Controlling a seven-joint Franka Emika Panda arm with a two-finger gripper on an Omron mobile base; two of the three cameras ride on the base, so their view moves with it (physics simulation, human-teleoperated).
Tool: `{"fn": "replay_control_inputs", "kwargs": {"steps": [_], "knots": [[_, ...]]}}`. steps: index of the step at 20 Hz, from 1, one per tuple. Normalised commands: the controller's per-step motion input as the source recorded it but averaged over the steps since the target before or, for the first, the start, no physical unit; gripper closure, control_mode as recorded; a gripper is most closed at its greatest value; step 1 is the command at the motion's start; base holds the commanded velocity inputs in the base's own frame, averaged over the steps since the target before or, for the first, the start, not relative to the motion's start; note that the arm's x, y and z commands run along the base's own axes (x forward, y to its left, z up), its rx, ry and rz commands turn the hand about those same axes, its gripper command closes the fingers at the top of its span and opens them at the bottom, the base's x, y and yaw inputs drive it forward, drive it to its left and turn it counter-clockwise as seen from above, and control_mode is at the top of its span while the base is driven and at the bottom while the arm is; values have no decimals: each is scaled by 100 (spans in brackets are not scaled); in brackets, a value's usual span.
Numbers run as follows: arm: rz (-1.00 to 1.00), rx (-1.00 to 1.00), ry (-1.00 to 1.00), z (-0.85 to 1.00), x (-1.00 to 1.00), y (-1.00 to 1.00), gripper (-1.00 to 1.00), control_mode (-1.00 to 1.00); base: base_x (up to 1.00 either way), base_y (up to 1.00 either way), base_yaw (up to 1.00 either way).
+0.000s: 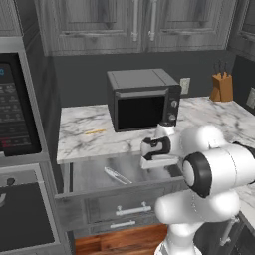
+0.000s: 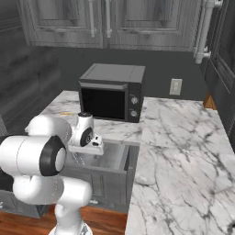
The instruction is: Pick the tongs from the drawer and place it on the counter.
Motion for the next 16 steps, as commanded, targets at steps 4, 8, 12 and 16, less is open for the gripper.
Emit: {"fn": "replay_control_inputs", "kwargs": {"steps": [4, 8, 12, 16], "knots": [[0, 0, 10, -74, 9, 3, -100, -100, 0, 0, 0], [0, -1, 7, -69, -4, 5, -100, -100, 0, 0, 0], [5, -1, 0, -50, -73, 20, -100, -100, 0, 0, 0], [12, 0, -2, -29, -100, 19, -100, -100, 0, 0, 0]]}}
